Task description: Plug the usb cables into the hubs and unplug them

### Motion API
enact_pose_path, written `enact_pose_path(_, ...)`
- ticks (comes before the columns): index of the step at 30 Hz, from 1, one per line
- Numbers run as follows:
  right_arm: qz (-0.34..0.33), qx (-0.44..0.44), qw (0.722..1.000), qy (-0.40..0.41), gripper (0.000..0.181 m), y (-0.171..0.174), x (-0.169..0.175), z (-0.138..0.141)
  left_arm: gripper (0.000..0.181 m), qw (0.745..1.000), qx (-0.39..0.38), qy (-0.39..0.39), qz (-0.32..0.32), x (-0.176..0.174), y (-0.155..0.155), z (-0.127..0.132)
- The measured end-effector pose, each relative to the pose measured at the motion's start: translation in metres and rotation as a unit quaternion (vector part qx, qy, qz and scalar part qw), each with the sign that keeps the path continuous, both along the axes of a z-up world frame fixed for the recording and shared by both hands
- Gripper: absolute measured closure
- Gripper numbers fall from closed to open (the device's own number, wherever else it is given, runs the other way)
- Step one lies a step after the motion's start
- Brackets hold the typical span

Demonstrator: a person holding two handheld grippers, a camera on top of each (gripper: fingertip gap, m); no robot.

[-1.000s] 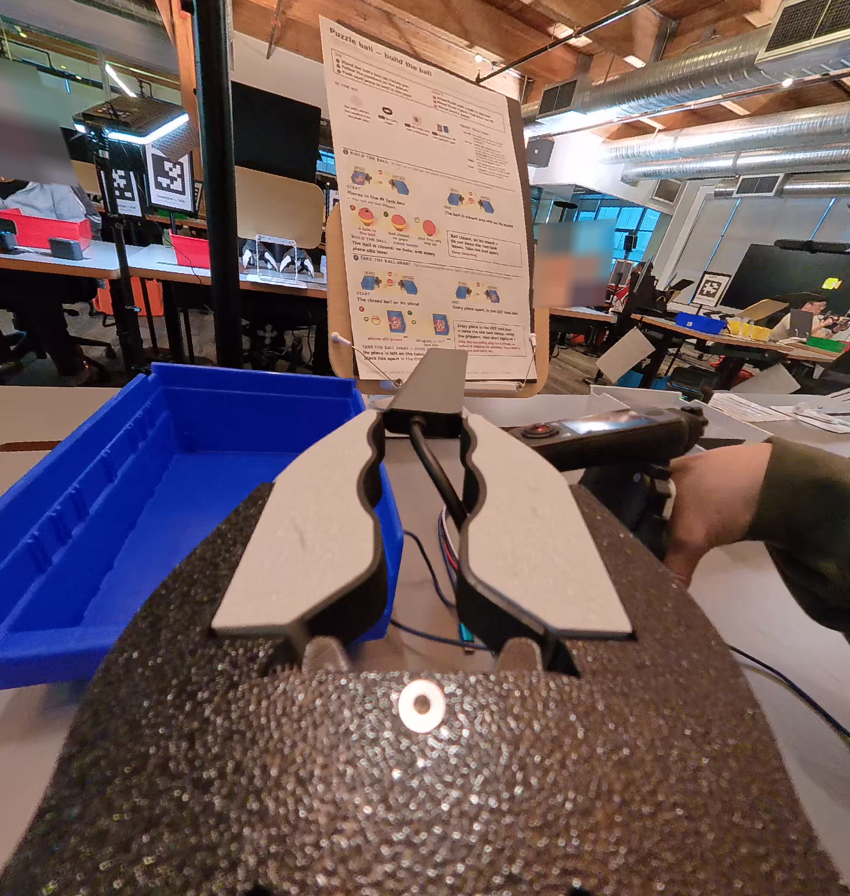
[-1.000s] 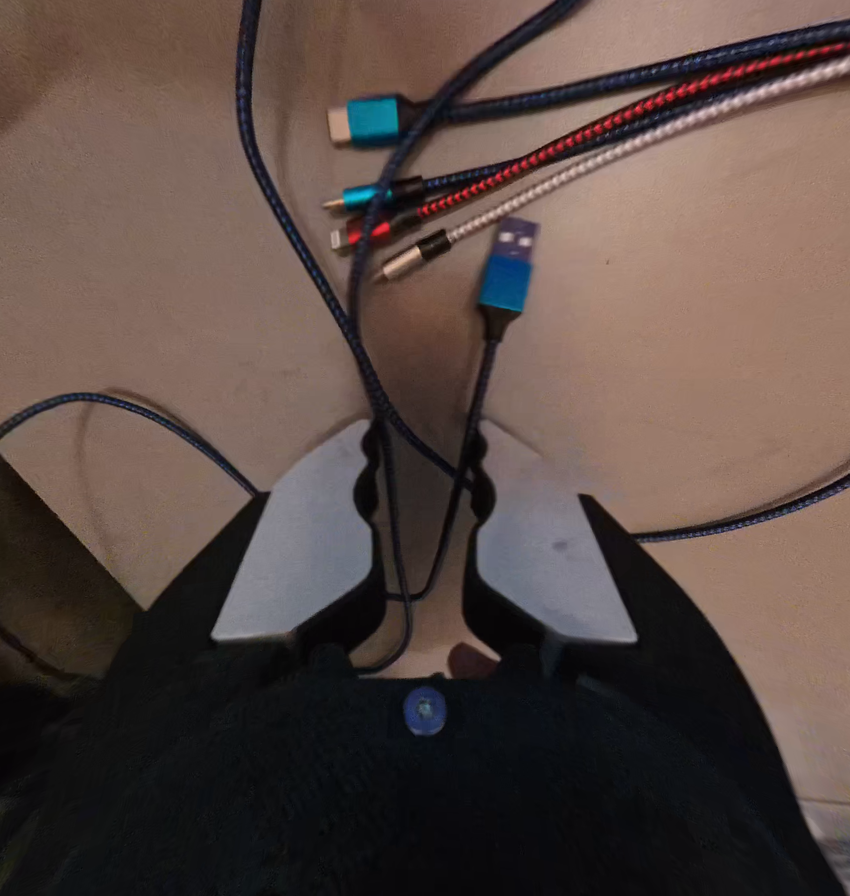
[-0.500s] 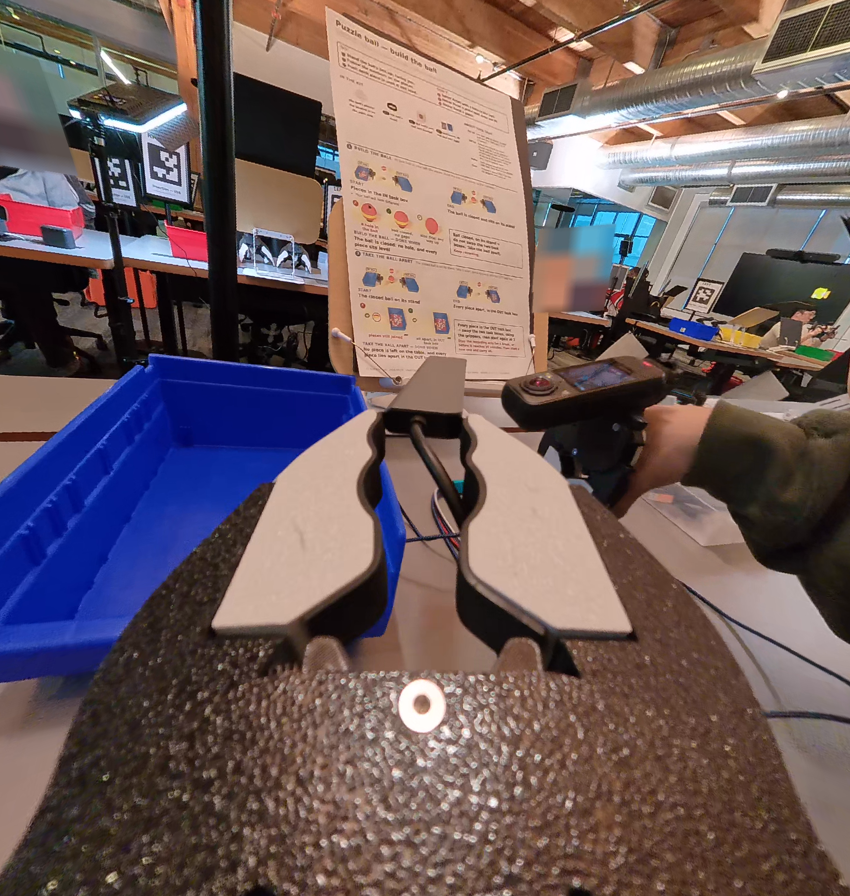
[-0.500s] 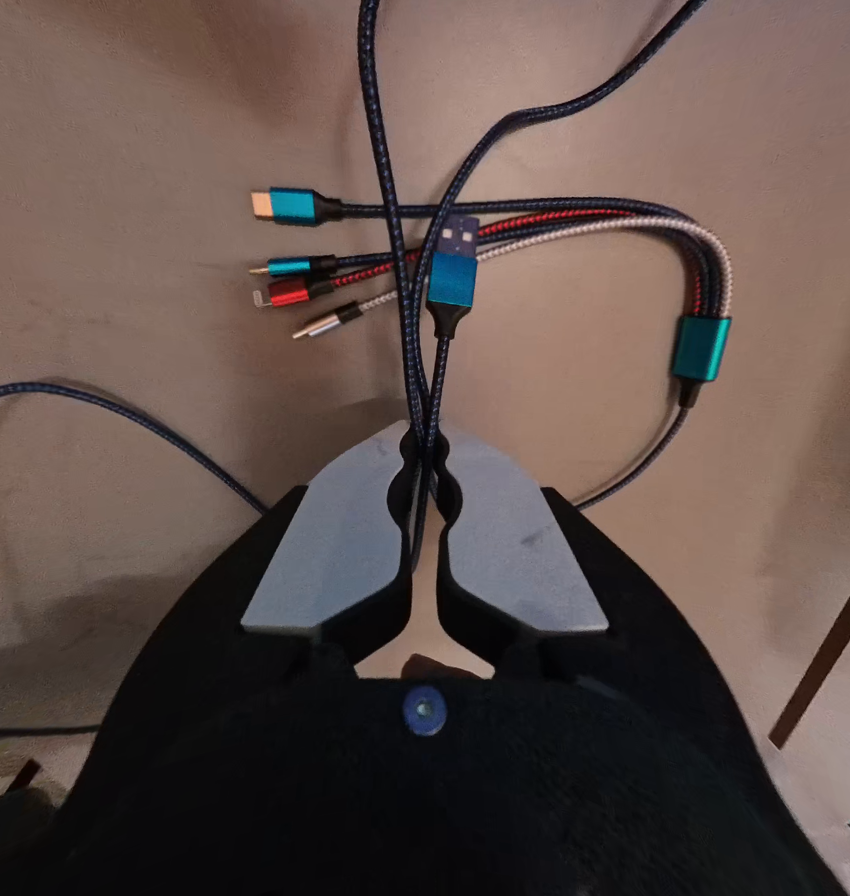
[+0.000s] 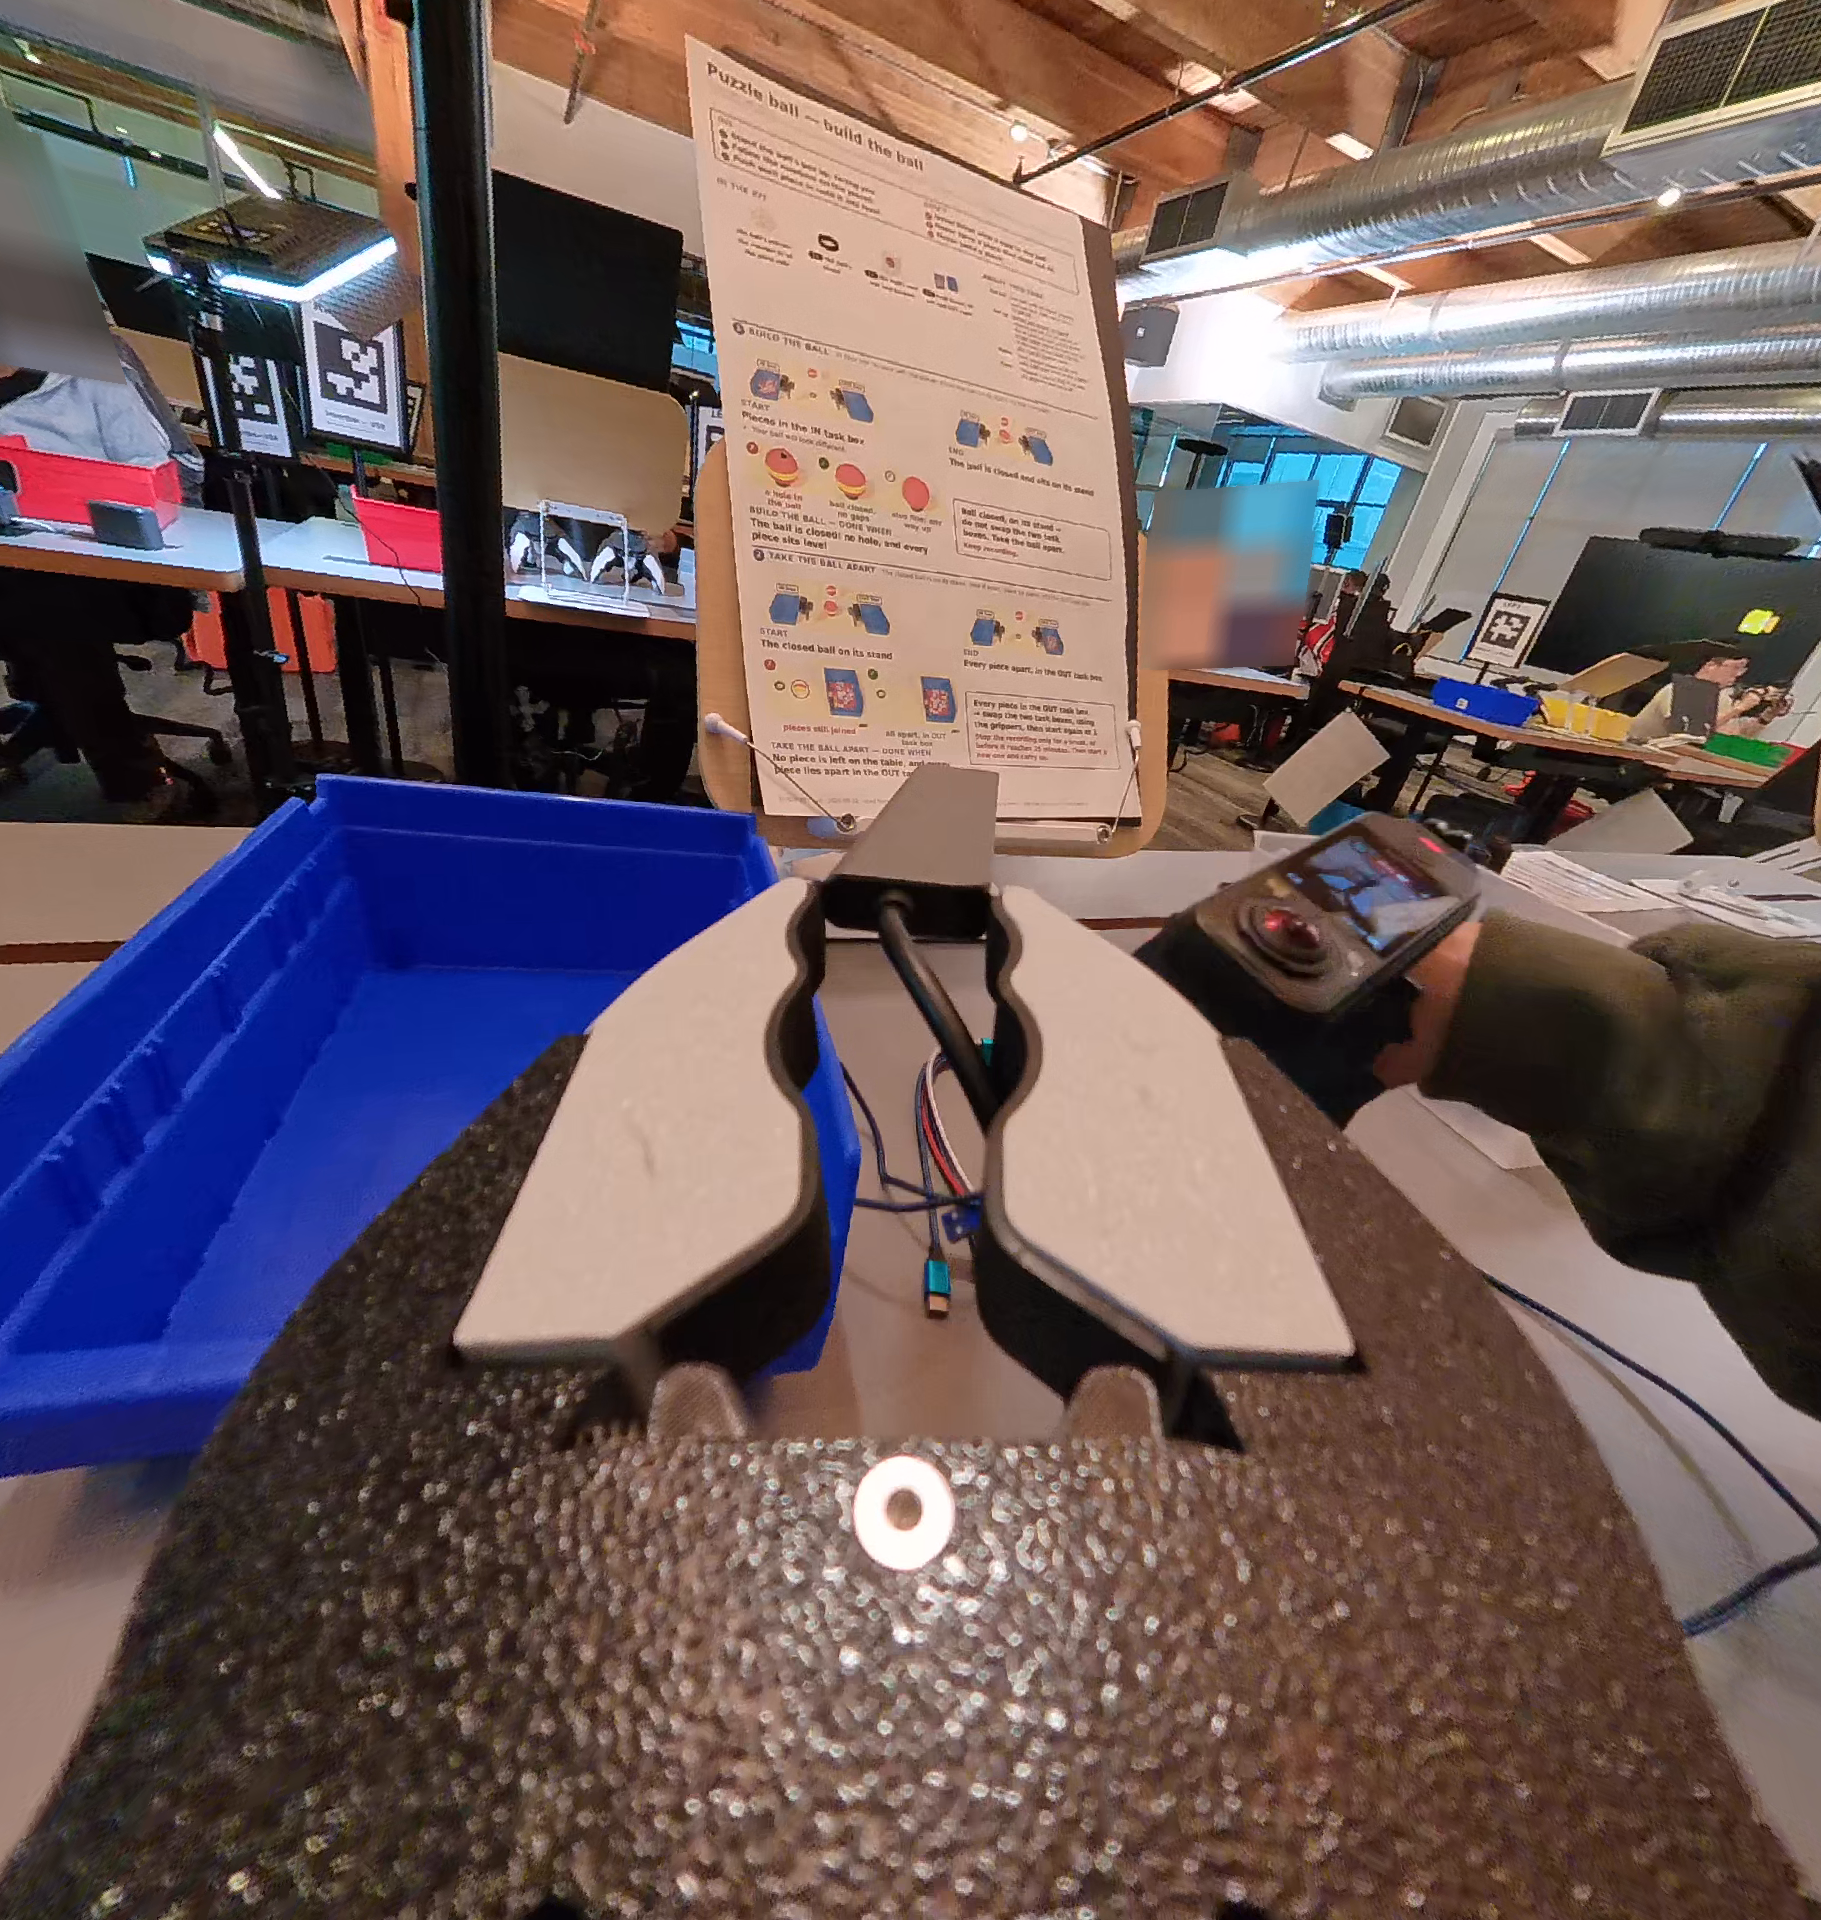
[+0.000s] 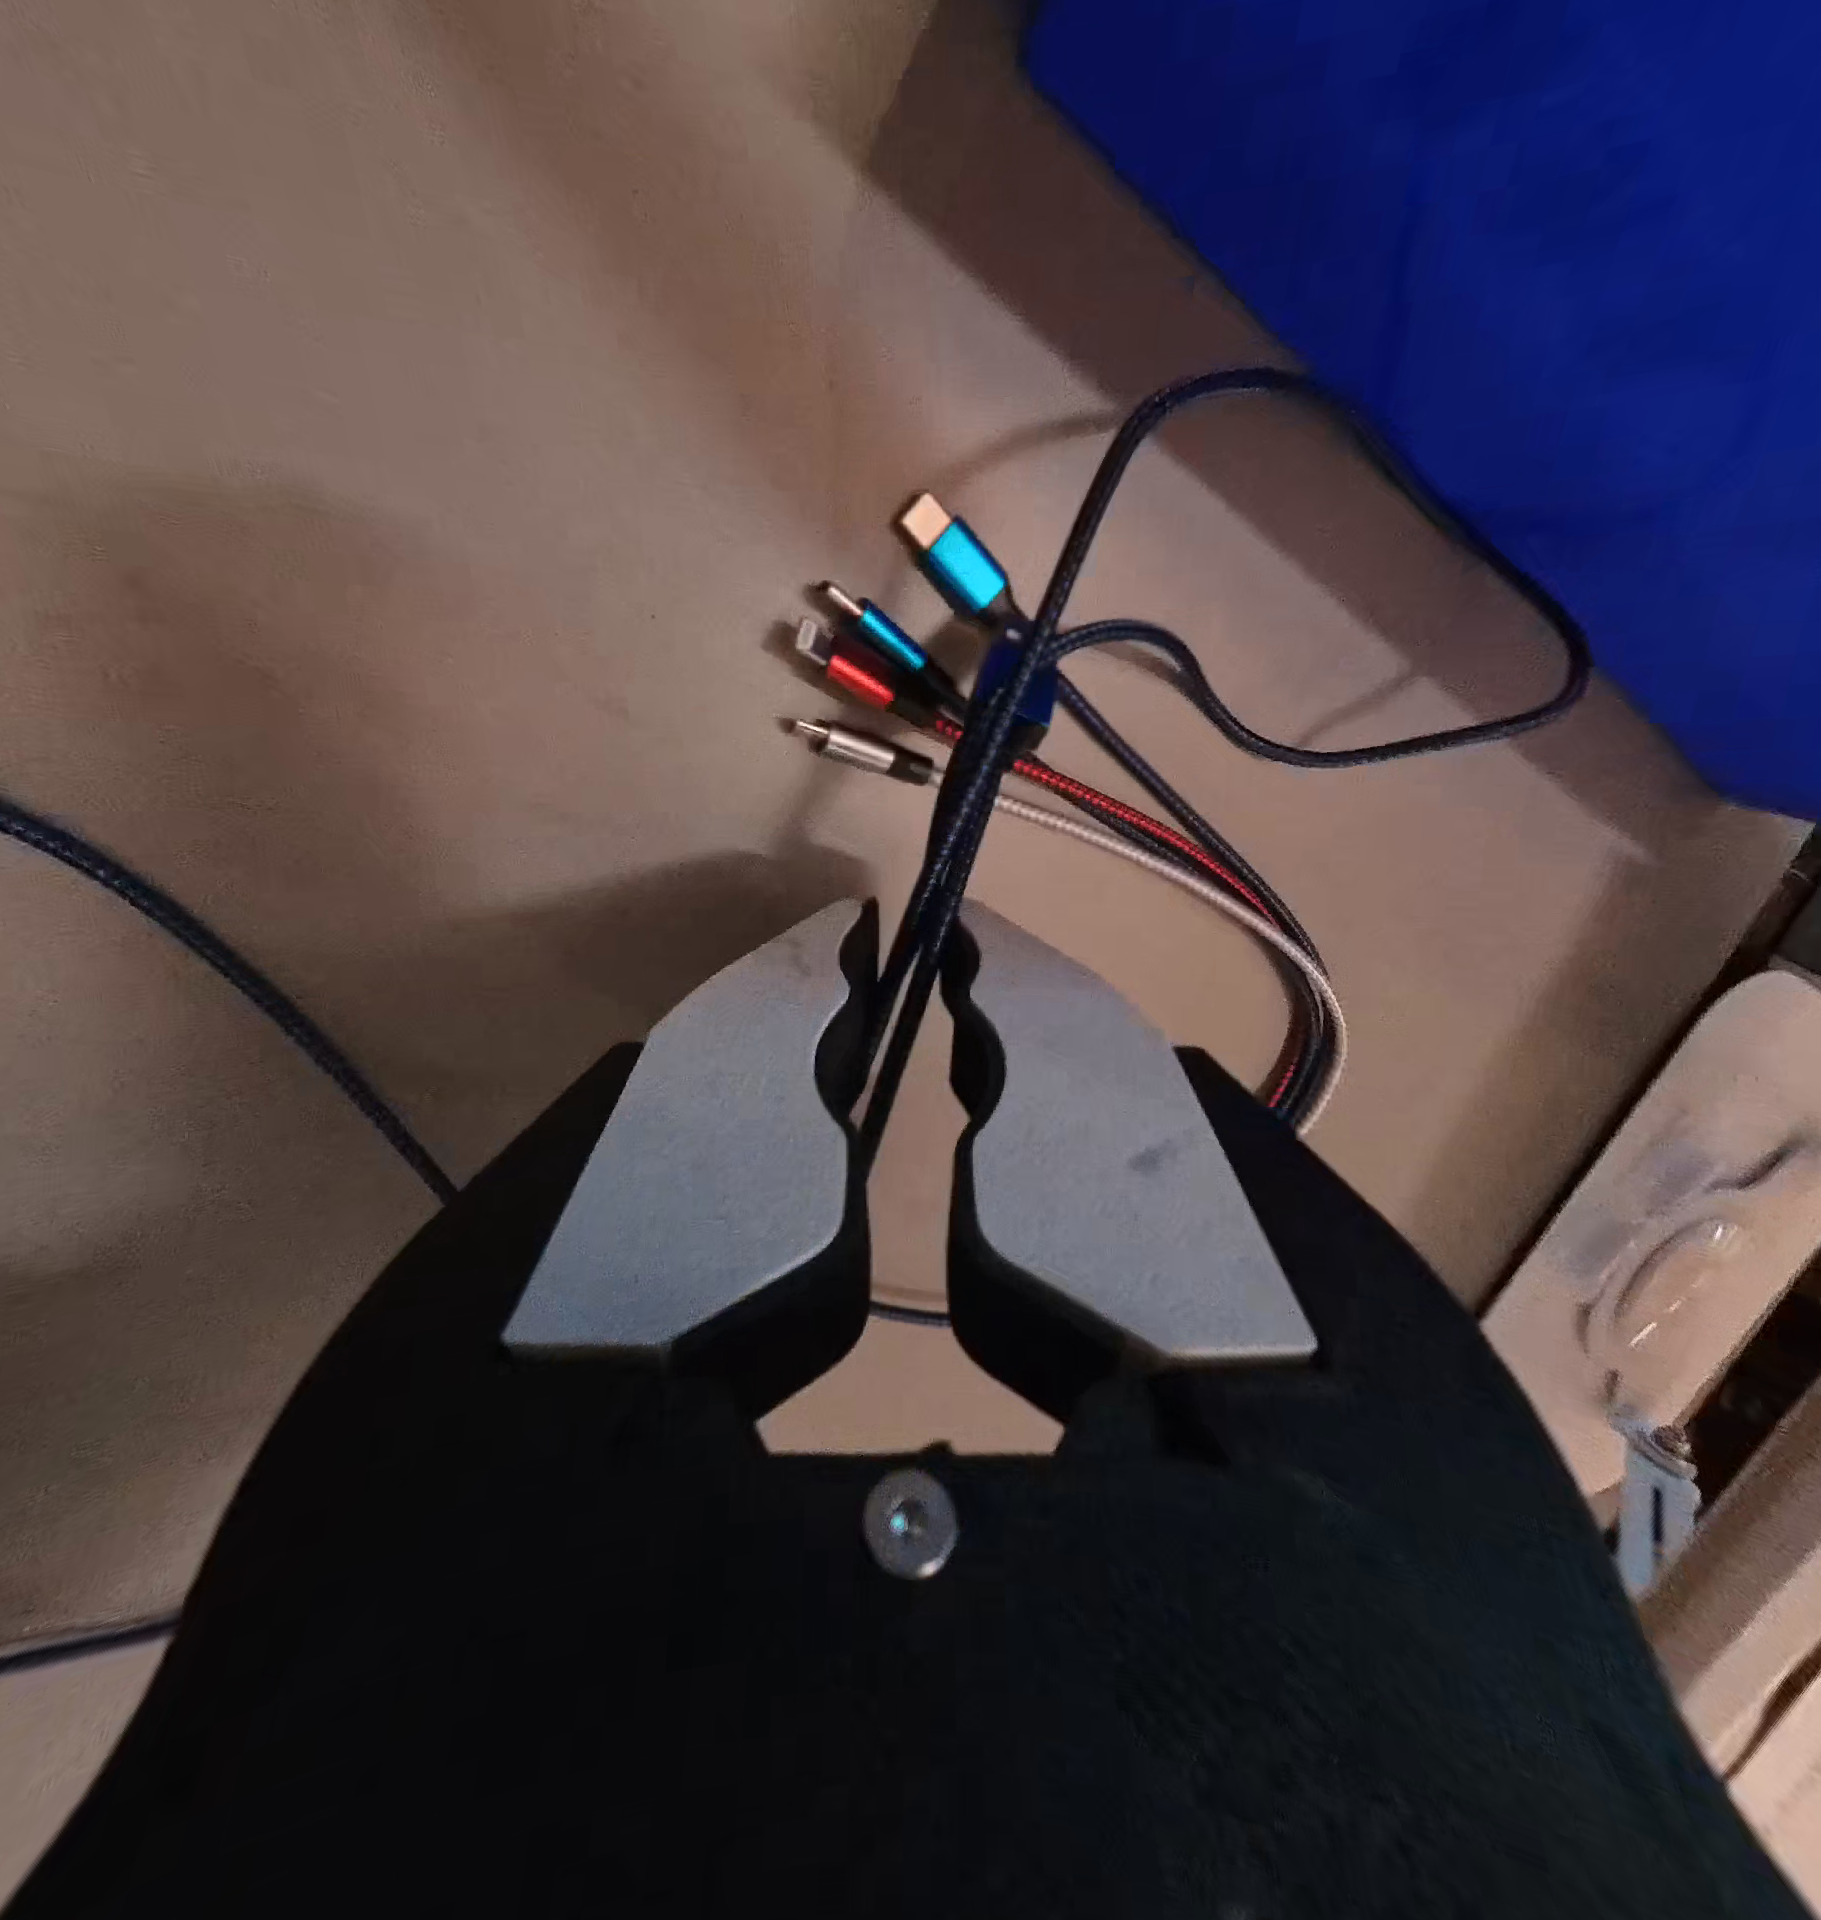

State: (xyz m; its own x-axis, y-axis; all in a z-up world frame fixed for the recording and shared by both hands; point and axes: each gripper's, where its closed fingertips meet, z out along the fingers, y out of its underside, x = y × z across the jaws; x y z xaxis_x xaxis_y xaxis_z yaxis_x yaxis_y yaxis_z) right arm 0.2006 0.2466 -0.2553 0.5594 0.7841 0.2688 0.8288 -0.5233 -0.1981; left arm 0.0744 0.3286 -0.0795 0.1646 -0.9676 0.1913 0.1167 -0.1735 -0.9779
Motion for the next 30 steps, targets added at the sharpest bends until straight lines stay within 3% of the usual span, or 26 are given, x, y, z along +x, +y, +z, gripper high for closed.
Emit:
enact_pose_path(4, 0.038, -0.028, 0.999, 0.011, 0.169, 0.007, -0.007, -0.012, 0.153, 1.000, 0.002, 0.004, -0.002, 0.001, -0.001, -0.001)
enact_pose_path(8, 0.091, 0.000, 0.996, -0.010, 0.160, 0.023, -0.012, -0.009, 0.153, 1.000, 0.001, 0.005, -0.003, 0.002, -0.001, -0.003)
enact_pose_path(11, 0.124, 0.022, 0.992, -0.025, 0.132, 0.037, -0.015, -0.012, 0.153, 1.000, -0.004, 0.005, -0.004, 0.003, 0.001, -0.005)
enact_pose_path(13, 0.107, 0.019, 0.994, -0.026, 0.104, 0.046, -0.010, -0.015, 0.153, 1.000, -0.006, 0.005, -0.006, 0.003, 0.001, -0.006)
enact_pose_path(21, 0.051, -0.124, 0.989, 0.061, 0.106, 0.041, -0.006, -0.031, 0.154, 1.000, -0.014, -0.003, -0.008, 0.000, 0.004, -0.003)
enact_pose_path(30, 0.009, -0.137, 0.990, 0.042, 0.127, 0.043, 0.000, -0.029, 0.153, 1.000, -0.028, -0.009, -0.006, -0.005, 0.011, -0.004)
